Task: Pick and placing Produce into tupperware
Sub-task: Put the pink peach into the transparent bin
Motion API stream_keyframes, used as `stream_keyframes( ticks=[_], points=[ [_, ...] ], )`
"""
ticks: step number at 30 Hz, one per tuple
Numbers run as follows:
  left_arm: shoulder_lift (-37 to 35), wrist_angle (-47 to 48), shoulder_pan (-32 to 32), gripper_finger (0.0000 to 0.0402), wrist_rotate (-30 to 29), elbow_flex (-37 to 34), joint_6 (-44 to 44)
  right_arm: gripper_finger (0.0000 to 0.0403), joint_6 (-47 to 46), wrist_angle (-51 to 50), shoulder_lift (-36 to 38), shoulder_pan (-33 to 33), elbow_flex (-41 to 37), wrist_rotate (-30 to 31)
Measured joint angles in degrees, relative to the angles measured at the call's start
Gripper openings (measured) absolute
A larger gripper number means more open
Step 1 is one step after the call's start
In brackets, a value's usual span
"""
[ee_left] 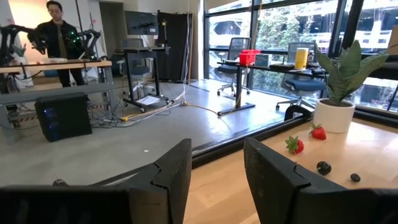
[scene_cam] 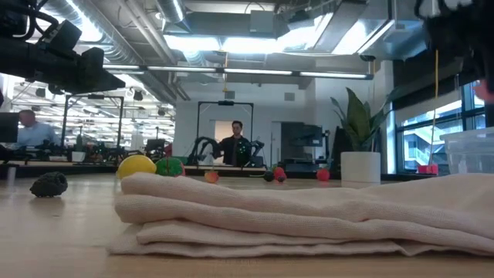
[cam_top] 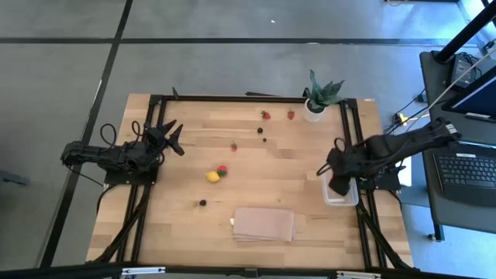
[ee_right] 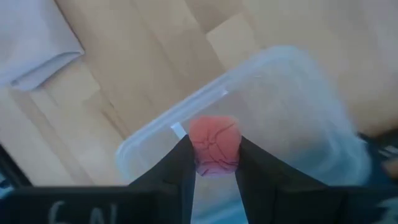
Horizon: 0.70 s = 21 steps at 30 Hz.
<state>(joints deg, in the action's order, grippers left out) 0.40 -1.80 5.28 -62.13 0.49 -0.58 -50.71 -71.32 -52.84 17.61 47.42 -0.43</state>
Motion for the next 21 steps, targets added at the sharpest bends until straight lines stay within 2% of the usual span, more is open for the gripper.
stream_keyframes(
  ticks=[4, 10, 15, 21],
  points=[
    [0.0, 0.0, 0.0, 0.0140, 0.0, 0.0, 0.0, 0.0101, -3.3, 4.1, 0.0, 1.3, -6.6, -2.8],
    [0.0, 0.1, 0.0, 0.0140, 0.0, 0.0, 0.0, 0.0101, -6.2, 7.3, 0.0, 2.6, -11.7, 0.1],
    [0.0, 0.1, 0.0, 0.0140, 0.0, 0.0, 0.1, 0.0106, -6.3, 9.6, 0.0, 2.6, -13.3, 0.1],
    [0.0, 0.1, 0.0, 0.0140, 0.0, 0.0, 0.1, 0.0131, -7.8, 9.9, 0.0, 2.6, -13.4, -0.8]
  ],
)
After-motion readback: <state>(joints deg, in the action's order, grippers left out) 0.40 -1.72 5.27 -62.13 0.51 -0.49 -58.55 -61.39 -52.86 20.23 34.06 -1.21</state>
